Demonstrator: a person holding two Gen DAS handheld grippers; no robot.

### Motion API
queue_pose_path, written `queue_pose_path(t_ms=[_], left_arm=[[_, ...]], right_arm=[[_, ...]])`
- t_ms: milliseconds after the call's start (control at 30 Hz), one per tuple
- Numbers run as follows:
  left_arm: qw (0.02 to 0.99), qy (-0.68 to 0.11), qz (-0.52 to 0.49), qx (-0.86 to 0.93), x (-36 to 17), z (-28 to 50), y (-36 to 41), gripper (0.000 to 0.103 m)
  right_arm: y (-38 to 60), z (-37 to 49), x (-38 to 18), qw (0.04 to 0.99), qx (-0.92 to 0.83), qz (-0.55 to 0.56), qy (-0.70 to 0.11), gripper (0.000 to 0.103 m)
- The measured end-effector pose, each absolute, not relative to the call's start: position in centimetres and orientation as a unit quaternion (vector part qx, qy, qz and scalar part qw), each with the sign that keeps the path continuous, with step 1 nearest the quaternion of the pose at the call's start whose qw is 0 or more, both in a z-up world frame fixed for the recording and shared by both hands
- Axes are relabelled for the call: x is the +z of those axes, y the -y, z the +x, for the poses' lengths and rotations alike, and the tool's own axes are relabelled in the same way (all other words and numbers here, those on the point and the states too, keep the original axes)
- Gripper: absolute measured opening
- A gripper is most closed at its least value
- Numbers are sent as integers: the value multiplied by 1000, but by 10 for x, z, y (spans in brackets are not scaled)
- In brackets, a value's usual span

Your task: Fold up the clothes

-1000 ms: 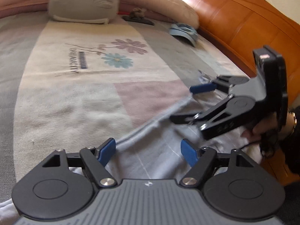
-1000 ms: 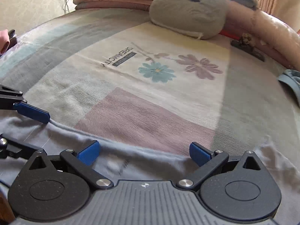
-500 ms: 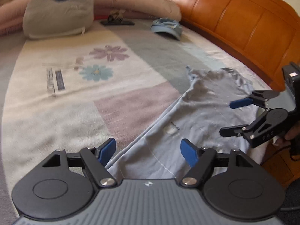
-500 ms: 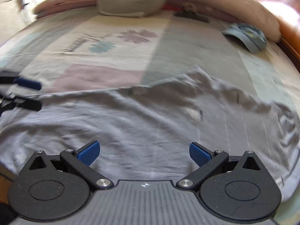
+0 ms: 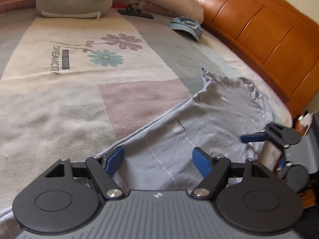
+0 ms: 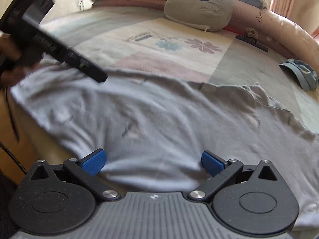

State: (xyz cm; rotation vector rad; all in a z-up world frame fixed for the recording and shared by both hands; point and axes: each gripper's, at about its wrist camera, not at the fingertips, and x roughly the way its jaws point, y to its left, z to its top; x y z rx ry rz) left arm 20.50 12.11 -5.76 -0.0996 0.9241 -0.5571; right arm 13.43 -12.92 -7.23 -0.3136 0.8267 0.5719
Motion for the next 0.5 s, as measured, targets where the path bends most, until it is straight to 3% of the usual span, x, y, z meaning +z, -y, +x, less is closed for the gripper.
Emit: queue_pose_path(t_ms=[233,500], left_arm=[[896,-399,18,-195,-34,151,-118,78],[927,-364,71,-52,-72,88,-113,78]], right_arm=[[95,135,-71,871,288,-166,-361,103],[138,117,-83,895,279,-120,-326,103]])
